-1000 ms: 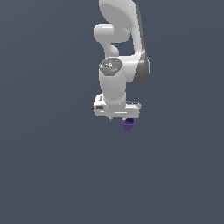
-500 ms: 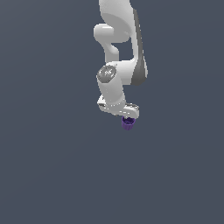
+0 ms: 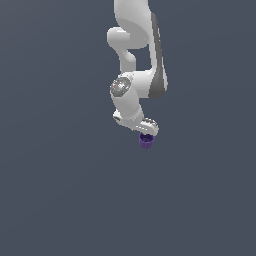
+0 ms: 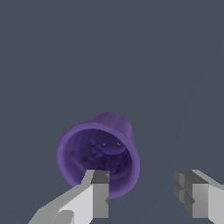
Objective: Pick up the object and move it to a goal position.
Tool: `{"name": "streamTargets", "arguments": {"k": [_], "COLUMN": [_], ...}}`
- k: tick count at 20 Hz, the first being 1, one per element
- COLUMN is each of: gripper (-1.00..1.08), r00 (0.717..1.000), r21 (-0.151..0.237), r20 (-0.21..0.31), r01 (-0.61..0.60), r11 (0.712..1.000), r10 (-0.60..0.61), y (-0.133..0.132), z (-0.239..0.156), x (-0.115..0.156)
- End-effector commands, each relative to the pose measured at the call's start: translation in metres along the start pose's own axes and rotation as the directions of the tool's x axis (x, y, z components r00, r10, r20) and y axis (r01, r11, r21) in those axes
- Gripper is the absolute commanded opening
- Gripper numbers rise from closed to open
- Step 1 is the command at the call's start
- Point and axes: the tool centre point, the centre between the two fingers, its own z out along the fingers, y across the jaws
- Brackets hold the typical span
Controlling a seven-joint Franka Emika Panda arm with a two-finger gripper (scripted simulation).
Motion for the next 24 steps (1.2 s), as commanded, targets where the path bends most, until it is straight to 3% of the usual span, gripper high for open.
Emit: {"name": "streamTargets", "arguments": {"k": [1,13,14,24], "gripper": [0.28,0.28,-1.0,-1.0], "r00": [1.0,1.0,1.0,1.0], "r21": [0.0,0.001,0.001,0.002], "r20": [0.0,0.001,0.001,0.0], "r01": [0.0,-0.007,-0.007,-0.008], "r11": [1.0,1.0,1.0,1.0], "r10": [0.0,0.007,0.007,0.008], "y": [0.0,0.001,0.001,0.001], "z": [0.0,0.03,0.03,0.03], "x": [0.0,-0.002,-0.002,-0.001]}}
